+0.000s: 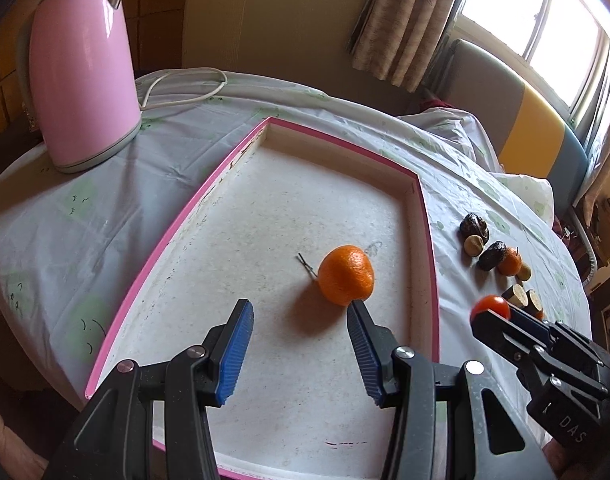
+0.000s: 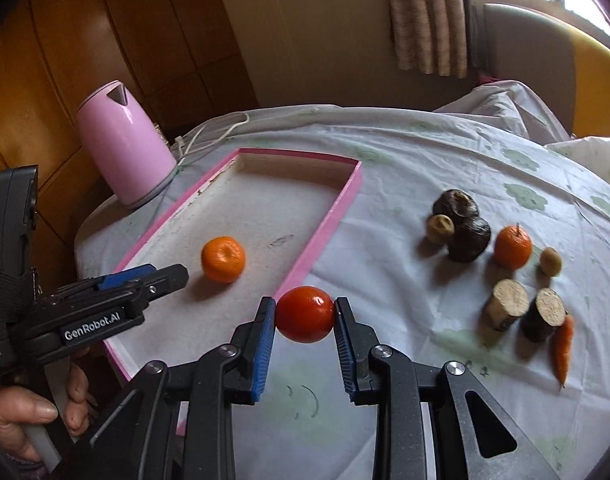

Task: Organize fruits
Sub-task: 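Place the mandarin in the pink tray with the left gripper while the right places the tomato there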

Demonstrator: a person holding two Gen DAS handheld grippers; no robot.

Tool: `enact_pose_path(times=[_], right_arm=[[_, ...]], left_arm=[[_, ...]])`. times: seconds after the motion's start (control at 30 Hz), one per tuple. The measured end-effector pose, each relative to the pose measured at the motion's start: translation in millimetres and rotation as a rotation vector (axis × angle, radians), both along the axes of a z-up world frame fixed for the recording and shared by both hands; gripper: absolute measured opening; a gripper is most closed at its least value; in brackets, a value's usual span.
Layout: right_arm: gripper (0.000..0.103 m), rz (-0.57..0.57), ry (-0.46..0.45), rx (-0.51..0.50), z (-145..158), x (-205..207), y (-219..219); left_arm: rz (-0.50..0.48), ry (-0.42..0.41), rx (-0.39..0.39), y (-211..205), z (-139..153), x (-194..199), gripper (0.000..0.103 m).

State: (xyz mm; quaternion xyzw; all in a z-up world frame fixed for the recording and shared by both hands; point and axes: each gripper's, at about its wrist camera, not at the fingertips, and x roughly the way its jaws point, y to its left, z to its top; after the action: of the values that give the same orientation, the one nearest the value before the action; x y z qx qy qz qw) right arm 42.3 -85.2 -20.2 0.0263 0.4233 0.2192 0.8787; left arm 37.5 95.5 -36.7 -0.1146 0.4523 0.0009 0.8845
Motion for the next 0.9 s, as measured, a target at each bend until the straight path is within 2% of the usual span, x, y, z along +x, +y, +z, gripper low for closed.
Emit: enact_pose_path(times=[0.33, 0.43, 0.6, 0.7, 0.9], right_arm=[[0.032, 0.07, 0.043, 0.018, -7, 11, 38], [0.045, 0.065, 0.036, 0.01, -8, 9, 41], [0.046, 0.025, 0.019, -0.01, -4, 2, 30], [0.055, -0.026, 0.015, -0.013, -4, -3, 15], [0.055, -0.121, 0.02, -0.017, -6, -12, -17]], left_arm=[[0.055, -0.01, -0.03, 22, 2, -4, 0.049], [0.059, -0.008, -0.031, 24, 2, -5, 0.049], [0.036, -0.007, -0.03, 16, 3, -6, 0.049], [0.004, -0.012, -0.04, 6, 5, -7, 0.049], [-0.073, -0.035, -0.01, -17, 10, -11, 0.049]])
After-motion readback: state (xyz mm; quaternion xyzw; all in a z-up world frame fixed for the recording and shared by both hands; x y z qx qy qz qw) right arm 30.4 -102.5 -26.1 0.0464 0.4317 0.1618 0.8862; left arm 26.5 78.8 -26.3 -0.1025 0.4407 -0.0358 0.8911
